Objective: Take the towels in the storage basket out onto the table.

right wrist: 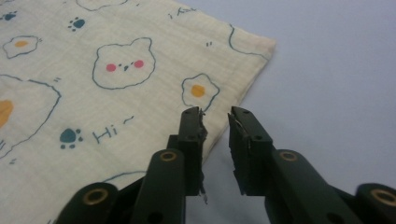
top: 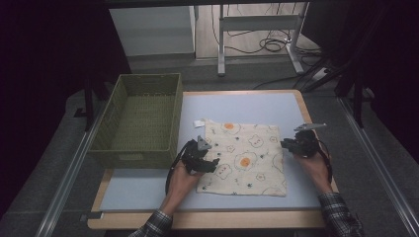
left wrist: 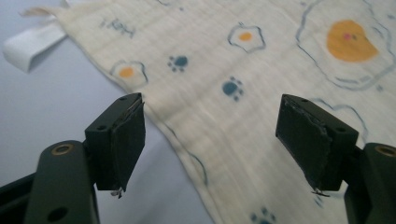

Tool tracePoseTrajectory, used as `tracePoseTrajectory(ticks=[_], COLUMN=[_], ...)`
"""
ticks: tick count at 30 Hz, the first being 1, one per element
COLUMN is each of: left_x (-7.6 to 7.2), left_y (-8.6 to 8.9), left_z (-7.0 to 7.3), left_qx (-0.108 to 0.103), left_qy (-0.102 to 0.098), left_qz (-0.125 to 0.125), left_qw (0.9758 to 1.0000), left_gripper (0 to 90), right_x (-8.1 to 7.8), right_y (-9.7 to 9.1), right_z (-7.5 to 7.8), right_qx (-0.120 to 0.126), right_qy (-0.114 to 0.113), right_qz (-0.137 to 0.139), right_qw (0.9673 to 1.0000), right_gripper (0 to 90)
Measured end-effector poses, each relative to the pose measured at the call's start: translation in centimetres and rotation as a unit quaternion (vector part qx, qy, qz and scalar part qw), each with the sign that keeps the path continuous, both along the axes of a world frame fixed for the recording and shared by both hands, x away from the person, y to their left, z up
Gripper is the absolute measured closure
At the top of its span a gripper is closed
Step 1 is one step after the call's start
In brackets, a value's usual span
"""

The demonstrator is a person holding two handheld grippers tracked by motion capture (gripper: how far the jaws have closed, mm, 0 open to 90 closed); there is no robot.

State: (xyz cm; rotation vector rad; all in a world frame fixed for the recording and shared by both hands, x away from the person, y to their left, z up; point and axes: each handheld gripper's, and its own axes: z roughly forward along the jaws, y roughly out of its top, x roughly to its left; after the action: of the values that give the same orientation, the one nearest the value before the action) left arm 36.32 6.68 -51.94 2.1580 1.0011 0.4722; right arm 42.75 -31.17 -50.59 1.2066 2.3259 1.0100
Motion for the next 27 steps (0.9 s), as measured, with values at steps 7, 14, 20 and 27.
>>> tracePoseTrajectory(ticks=[7, 14, 20, 27], left_x=[3.4, 6.5, 9.1, 11.5], left_y=[-0.5, -0.2, 0.3, 1.2], left_z=[0.0, 0.2, 0.0, -0.2], left_qx=[-0.008, -0.012, -0.008, -0.005], left_qy=[0.017, 0.017, 0.016, 0.016], left_qz=[0.015, 0.049, 0.078, 0.101], left_qw=[0.9997, 0.9986, 0.9968, 0.9947], left_gripper=[30.7, 39.4, 49.1, 56.6], right_x=[0.7, 1.5, 2.9, 5.0], right_y=[0.4, 0.5, 0.2, 0.5], right_z=[-0.2, -0.6, -0.5, -0.2], right_qx=[0.004, 0.006, 0.014, 0.012], right_qy=[0.014, 0.007, 0.007, 0.010], right_qz=[-0.001, -0.012, -0.021, -0.023], right_qw=[0.9999, 0.9999, 0.9997, 0.9996], right_gripper=[66.1, 62.0, 62.0, 68.9])
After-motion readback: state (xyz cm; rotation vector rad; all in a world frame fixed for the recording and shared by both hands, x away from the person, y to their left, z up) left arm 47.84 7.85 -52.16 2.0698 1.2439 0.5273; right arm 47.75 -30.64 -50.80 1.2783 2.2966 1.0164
